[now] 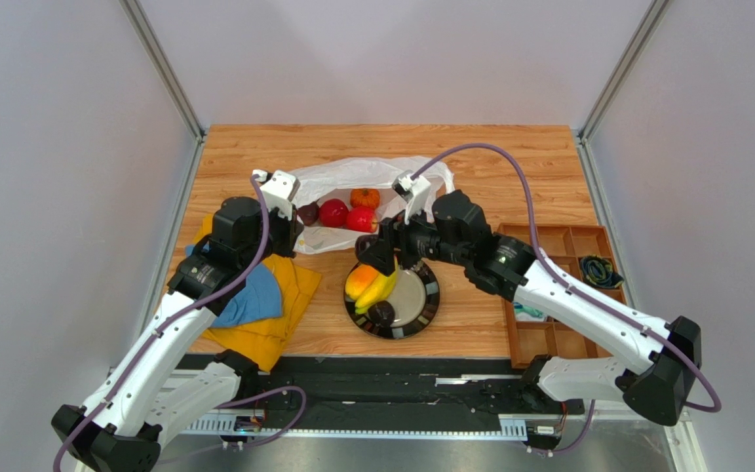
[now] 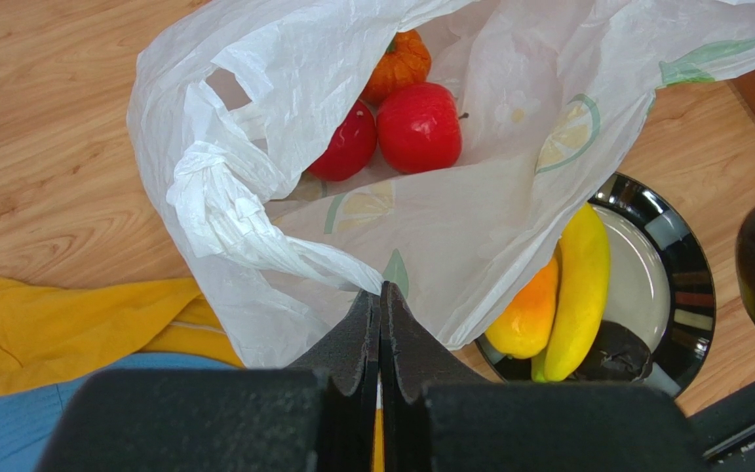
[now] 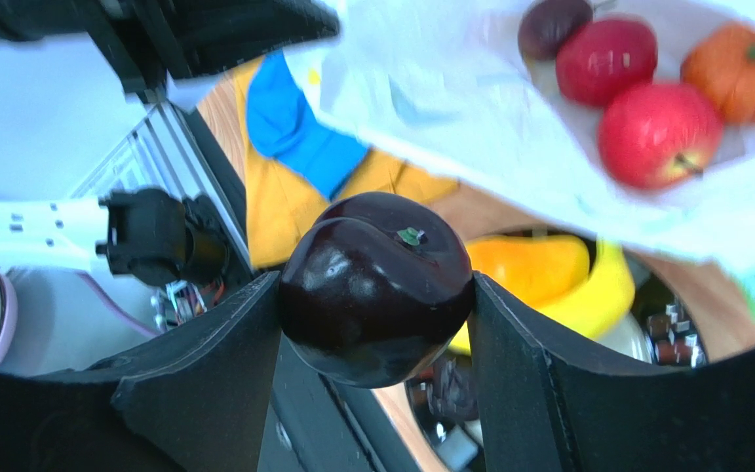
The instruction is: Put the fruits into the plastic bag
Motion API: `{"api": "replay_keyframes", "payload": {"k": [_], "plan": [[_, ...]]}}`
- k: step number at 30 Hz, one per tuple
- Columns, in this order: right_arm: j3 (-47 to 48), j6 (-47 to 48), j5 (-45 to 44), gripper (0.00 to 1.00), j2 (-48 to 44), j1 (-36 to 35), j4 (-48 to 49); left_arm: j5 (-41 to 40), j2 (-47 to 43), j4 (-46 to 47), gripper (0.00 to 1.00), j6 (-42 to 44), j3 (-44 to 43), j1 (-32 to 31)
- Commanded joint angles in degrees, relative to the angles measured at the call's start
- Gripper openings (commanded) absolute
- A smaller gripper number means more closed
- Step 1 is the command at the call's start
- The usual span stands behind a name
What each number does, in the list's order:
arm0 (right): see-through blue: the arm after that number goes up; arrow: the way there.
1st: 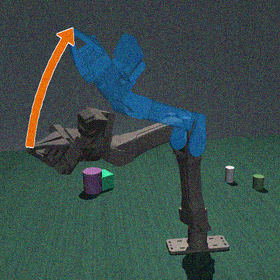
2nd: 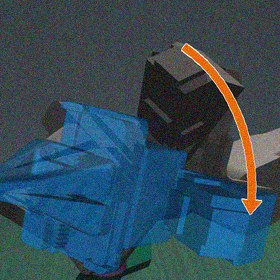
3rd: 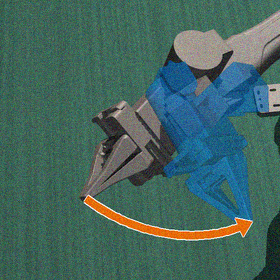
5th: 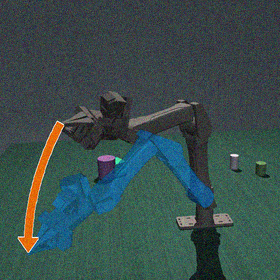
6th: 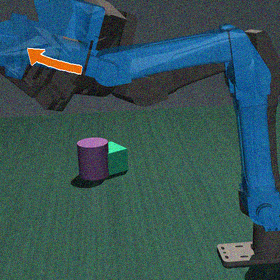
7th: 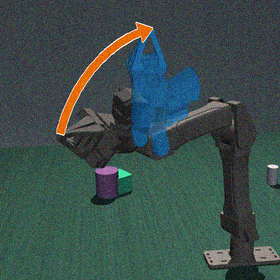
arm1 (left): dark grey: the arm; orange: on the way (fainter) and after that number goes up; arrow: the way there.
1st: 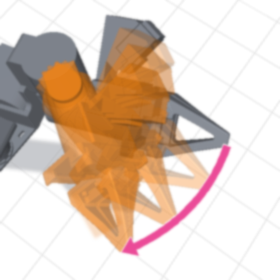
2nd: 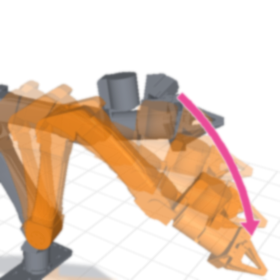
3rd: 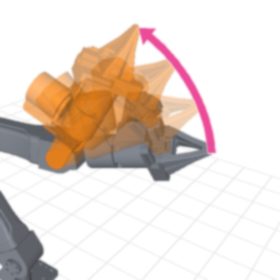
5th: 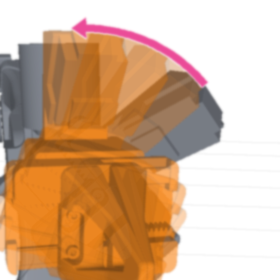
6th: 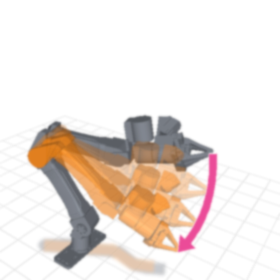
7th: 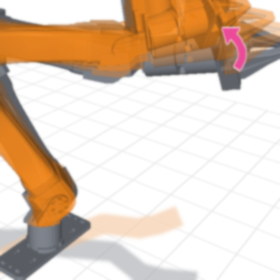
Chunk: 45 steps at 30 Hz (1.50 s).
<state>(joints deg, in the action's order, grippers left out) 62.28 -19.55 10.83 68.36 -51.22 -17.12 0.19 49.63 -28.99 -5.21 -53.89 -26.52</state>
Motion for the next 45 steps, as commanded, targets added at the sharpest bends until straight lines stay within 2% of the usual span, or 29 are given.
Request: {"api": "replay_keyframes", "payload": {"k": [1, 5, 9, 13, 20, 25, 30, 31, 32, 36, 37, 45], "plan": [[7.58, 1.8, 1.12, 0.44, 6.51, 1.39, 3.33, 0.52, -0.58, 0.69, 0.0, -0.5, -2.36, -0.11], [13.64, 0.04, 0.77, 0.44, 13.89, 3.23, 3.59, 0.78, -0.58, 0.61, 0.0, -0.5, -2.36, -0.11], [20.5, 1.35, -3.25, 0.43, 22.59, 3.5, 2.28, 0.78, -0.67, 0.69, 0.0, -0.5, -2.45, -0.11], [33.66, 2.94, -10.65, 0.42, 35.4, 3.59, -6.06, 0.43, -0.76, 0.6, 0.0, -0.5, -2.45, -0.11], [43.96, 2.33, -15.21, 0.44, 48.16, 3.58, -9.94, 0.6, -0.76, 0.69, 0.0, -0.5, -2.36, -0.11], [45.82, 2.24, -17.51, 0.49, 51.7, 3.59, -11.26, 0.69, -0.76, 0.69, 0.0, -0.5, -2.36, -0.11], [46.35, 2.24, -17.33, 0.59, 53.45, 3.5, -12.23, 0.78, -0.58, 0.69, 0.0, -0.5, -2.36, -0.11], [46.44, 2.15, -17.07, 0.72, 53.55, 3.67, -12.32, 0.78, -0.67, 0.78, 0.0, -0.5, -2.36, -0.11], [46.53, 2.41, -16.72, 0.77, 53.63, 3.59, -12.41, 0.78, -0.67, 0.78, 0.0, -0.5, -2.36, -0.11], [46.79, 2.76, -16.19, 0.89, 53.64, 3.59, -12.67, 0.87, -0.5, 0.78, 0.0, -0.5, -2.36, -0.11], [46.88, 2.85, -16.19, 0.96, 53.63, 3.59, -12.67, 0.87, -0.58, 0.69, 0.0, -0.5, -2.36, -0.19], [46.88, 3.03, -15.93, 0.94, 53.28, 3.59, -12.67, 0.96, -0.58, 0.78, 0.0, -0.5, -2.36, -0.11]]}}
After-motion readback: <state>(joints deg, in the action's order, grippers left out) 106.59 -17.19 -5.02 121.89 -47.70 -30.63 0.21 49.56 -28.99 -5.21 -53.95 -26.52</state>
